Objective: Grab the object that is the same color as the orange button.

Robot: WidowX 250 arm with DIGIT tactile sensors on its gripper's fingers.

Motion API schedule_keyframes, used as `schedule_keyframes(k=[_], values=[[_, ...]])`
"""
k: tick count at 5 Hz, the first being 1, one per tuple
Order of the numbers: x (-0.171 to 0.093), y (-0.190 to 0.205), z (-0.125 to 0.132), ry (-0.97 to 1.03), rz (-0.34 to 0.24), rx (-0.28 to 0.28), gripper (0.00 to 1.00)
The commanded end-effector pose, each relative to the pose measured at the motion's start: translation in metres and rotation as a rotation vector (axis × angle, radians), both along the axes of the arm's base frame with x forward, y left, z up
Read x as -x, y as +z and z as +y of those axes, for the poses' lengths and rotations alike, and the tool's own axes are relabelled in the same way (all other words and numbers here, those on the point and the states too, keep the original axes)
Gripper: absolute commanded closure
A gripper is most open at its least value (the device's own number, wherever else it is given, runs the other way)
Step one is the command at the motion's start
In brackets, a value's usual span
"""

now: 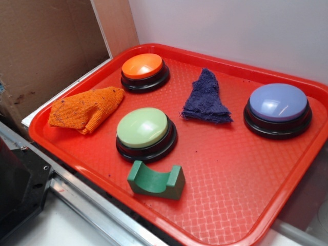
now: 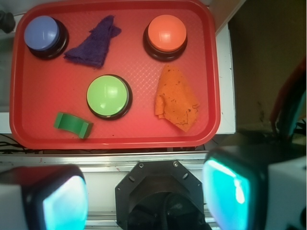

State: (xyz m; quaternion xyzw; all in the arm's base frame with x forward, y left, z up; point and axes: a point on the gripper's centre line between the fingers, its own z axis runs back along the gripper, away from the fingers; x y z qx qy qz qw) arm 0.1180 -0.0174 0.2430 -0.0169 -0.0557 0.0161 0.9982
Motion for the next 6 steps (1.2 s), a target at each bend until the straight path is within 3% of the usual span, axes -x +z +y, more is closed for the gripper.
schedule_keyframes(k=[1, 4, 5, 6], values=[[0.000, 0.000, 0.000, 0.000, 0.000, 0.000, 0.00], [-0.042, -0.009, 0.021, 0.055, 0.056, 0.003, 0.00], [-0.066, -0.046, 0.050, -0.175, 0.170, 0.031, 0.00], [-0.081, -0.089, 0.074, -0.213, 0.248, 0.109, 0.00]])
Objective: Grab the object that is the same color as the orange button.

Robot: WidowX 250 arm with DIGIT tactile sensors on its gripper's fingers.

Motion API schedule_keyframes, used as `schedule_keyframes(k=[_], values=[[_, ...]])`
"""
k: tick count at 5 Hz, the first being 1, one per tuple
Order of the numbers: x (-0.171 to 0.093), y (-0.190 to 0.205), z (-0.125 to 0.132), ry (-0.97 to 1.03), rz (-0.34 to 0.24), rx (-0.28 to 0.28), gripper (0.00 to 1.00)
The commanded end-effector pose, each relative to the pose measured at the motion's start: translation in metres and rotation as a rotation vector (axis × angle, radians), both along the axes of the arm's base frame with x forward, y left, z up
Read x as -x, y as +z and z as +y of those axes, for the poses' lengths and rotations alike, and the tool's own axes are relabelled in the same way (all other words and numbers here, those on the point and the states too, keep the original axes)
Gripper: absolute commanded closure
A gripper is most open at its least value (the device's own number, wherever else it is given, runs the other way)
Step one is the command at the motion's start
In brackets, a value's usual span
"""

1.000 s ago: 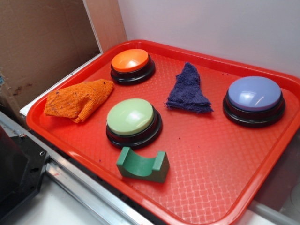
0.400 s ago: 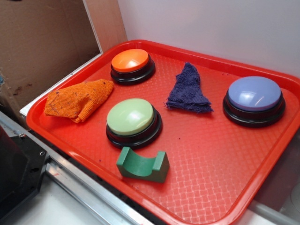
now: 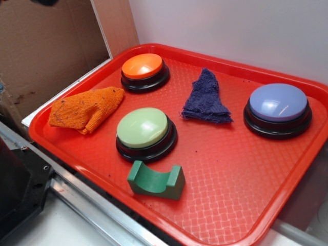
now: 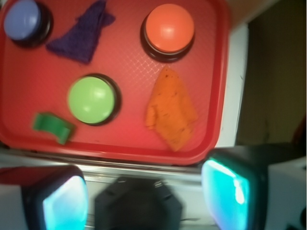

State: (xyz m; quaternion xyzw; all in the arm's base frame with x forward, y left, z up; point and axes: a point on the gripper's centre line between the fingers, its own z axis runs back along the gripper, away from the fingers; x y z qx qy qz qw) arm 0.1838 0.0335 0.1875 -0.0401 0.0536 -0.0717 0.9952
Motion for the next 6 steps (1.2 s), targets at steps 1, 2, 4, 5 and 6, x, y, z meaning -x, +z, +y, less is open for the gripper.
schedule_keyframes(k=[1, 2, 4, 5, 6], values=[[-0.031, -0.075, 0.036, -0.060, 0.118, 0.006, 0.00], [-0.027, -0.105, 0.034, -0.061, 0.177, 0.037, 0.00], [-0.006, -0.148, 0.019, -0.096, 0.281, -0.009, 0.00], [-0.004, -0.171, 0.016, -0.086, 0.309, -0.027, 0.00], [-0.002, -0.189, 0.016, -0.080, 0.356, -0.060, 0.00]])
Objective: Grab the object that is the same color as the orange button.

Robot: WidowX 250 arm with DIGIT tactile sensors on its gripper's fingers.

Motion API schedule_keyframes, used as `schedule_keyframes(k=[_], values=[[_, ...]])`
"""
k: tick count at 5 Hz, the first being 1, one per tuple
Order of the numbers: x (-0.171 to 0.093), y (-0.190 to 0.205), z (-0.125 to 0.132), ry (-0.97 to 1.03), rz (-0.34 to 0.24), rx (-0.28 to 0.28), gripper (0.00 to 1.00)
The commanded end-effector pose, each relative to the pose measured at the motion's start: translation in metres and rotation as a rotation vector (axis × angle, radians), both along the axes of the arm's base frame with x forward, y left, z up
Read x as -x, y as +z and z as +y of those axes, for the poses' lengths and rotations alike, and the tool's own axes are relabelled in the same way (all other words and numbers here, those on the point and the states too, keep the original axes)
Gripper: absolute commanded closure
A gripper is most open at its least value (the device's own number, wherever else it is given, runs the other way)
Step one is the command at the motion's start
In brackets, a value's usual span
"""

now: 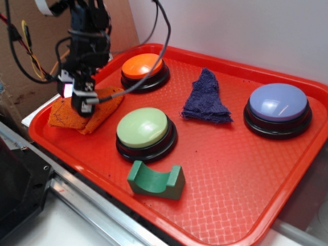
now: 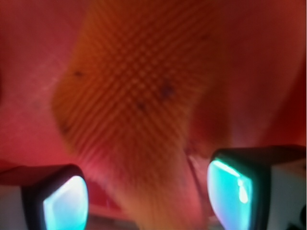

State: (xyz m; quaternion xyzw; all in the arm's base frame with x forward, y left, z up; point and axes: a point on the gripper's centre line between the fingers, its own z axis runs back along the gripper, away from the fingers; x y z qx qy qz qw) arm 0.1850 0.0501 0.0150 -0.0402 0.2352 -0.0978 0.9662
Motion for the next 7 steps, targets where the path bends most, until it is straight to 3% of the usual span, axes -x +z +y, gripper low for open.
schedule_keyframes(k=[1, 2, 4, 5, 6, 7], values=[[0.002, -0.027, -0.002, 0.010, 0.036, -0.087, 1.00], [0.000, -0.017, 0.001, 0.041, 0.009, -0.091, 1.00], [-0.014, 0.071, -0.004, 0.136, -0.203, -0.063, 1.00], [-0.011, 0.122, -0.010, 0.277, -0.307, -0.051, 1.00], [0.007, 0.171, -0.018, 0.335, -0.429, -0.023, 1.00], [0.035, 0.219, -0.031, 0.394, -0.505, -0.012, 1.00]])
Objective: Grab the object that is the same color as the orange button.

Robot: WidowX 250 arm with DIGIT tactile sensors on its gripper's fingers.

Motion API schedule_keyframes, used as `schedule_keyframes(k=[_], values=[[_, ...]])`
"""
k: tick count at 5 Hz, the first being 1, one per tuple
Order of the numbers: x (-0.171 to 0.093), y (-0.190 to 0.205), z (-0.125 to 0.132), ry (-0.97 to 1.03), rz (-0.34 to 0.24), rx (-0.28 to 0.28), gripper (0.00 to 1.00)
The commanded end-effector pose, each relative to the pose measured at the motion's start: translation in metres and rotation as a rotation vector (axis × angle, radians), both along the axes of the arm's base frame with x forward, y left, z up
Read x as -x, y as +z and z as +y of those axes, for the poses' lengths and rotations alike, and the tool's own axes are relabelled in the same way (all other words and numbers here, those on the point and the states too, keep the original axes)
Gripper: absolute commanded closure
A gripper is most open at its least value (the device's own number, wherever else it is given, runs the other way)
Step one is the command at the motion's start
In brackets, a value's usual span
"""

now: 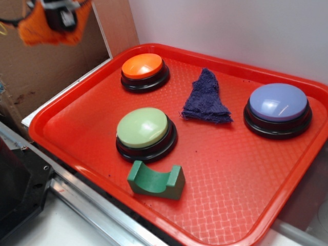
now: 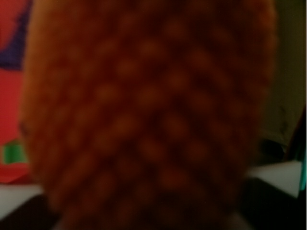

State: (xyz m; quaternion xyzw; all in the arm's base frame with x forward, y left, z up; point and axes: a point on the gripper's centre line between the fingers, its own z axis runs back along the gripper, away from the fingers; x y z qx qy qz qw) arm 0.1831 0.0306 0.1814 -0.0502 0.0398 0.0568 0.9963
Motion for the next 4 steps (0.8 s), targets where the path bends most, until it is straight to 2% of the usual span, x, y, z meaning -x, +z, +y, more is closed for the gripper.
schedule_keyframes(k=[1, 2, 4], values=[[0.042, 0.075, -0.023, 0.022, -0.138, 0.027, 1.00], [0.040, 0.069, -0.024, 0.019, -0.124, -0.001, 1.00], [0.038, 0.063, -0.024, 0.042, -0.114, -0.020, 1.00]])
